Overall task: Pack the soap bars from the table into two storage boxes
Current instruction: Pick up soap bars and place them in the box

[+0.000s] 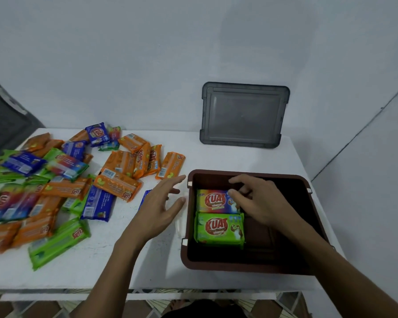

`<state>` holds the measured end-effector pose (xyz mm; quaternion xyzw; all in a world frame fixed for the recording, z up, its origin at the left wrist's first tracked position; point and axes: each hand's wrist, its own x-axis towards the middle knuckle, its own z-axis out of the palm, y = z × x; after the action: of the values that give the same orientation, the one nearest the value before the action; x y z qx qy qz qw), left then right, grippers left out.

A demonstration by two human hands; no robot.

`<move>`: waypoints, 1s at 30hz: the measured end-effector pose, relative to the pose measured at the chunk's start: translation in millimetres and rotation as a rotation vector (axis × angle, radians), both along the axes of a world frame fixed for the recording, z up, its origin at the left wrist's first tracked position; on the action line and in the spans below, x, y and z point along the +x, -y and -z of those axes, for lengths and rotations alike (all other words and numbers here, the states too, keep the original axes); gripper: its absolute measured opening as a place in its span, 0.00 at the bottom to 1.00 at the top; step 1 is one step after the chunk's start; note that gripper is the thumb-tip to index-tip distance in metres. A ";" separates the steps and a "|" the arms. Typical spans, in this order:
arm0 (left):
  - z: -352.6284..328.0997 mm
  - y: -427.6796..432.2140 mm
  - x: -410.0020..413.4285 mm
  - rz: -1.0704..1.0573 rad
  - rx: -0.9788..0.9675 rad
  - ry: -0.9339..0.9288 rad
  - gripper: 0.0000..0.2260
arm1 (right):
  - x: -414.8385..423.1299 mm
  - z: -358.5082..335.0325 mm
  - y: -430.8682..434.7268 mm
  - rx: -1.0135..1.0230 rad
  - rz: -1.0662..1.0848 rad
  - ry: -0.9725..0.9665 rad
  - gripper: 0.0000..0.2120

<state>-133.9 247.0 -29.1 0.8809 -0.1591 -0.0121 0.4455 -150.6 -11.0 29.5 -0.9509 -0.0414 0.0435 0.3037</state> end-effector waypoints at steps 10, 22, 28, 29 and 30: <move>12.9 -82.0 -20.4 -0.159 0.148 -0.053 0.17 | 35.0 -8.2 -90.8 0.176 -0.213 0.150 0.10; 51.0 -209.7 -54.1 -0.456 0.758 -0.190 0.28 | 86.2 11.8 -219.0 -0.004 -0.553 0.121 0.16; 54.1 -211.9 -49.5 -0.452 0.804 -0.121 0.29 | 99.0 32.4 -262.6 -0.046 -0.644 0.015 0.17; 52.0 -211.5 -48.6 -0.447 0.795 -0.124 0.29 | 102.0 35.1 -266.9 -0.052 -0.650 0.000 0.17; 50.0 -211.4 -47.7 -0.433 0.786 -0.139 0.30 | 105.2 37.3 -270.7 -0.057 -0.655 -0.012 0.17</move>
<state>-181.6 458.4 -79.2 0.9933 0.0759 -0.0373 0.0792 -45.4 259.7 -7.8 -0.8948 -0.3421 0.1457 0.2473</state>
